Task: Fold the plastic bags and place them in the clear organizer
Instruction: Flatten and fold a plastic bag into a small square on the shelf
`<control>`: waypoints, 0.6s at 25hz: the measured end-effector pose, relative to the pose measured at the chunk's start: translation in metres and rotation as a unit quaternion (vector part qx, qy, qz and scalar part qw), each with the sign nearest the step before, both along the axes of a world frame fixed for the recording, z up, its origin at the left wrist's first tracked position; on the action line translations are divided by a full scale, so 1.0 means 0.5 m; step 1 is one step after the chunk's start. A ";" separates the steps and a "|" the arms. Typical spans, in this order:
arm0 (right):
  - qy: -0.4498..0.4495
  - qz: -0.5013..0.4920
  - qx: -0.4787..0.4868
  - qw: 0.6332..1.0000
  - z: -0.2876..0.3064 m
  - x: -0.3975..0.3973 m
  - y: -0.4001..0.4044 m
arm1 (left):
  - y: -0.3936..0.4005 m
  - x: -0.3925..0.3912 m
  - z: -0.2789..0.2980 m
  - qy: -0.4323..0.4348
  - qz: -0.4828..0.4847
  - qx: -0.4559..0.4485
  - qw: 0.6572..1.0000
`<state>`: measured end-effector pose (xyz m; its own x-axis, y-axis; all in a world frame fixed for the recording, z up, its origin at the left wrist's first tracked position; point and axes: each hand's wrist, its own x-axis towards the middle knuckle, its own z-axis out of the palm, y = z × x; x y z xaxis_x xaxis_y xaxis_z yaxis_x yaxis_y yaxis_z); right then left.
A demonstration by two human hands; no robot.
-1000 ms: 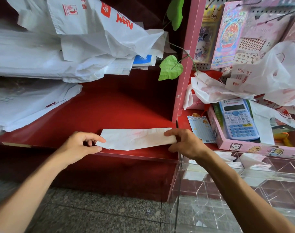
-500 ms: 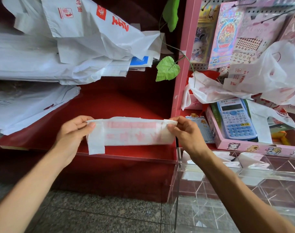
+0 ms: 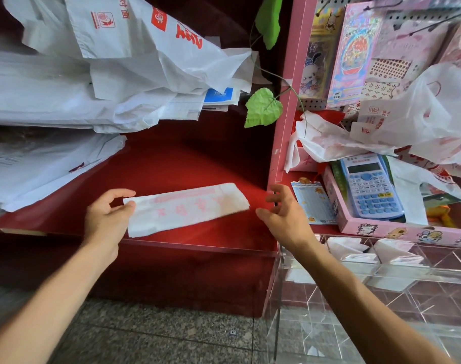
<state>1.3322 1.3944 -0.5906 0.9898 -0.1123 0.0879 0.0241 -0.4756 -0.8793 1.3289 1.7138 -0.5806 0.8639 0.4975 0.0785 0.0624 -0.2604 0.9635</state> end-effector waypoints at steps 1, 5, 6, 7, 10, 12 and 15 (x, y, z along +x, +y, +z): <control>-0.022 -0.001 -0.030 0.999 0.000 -0.004 0.004 | -0.005 0.003 -0.001 0.000 0.020 -0.026 0.999; -0.087 0.025 -0.091 0.992 -0.001 -0.020 0.022 | -0.056 -0.012 0.008 0.053 -0.029 -0.108 0.992; -0.094 0.045 -0.101 0.989 -0.003 -0.022 0.027 | -0.072 -0.019 0.010 0.071 -0.061 -0.106 0.990; -0.094 0.074 -0.108 0.987 -0.004 -0.026 0.034 | -0.085 -0.025 0.007 0.084 -0.102 -0.095 0.987; -0.101 0.170 -0.165 0.966 -0.018 -0.041 0.052 | -0.125 -0.042 0.002 0.056 -0.191 0.064 0.978; -0.112 0.201 -0.259 0.938 -0.028 -0.048 0.063 | -0.136 -0.044 0.005 -0.035 -0.187 0.263 0.946; -0.146 0.209 -0.333 0.908 -0.041 -0.055 0.072 | -0.119 -0.031 -0.004 -0.054 -0.262 0.355 0.896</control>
<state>1.3048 1.4304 -0.6111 0.8578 0.4411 0.2638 0.5099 -0.7952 -0.3283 1.3134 1.6544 -0.5828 0.9322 -0.1833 0.3120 -0.3320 -0.7764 0.5358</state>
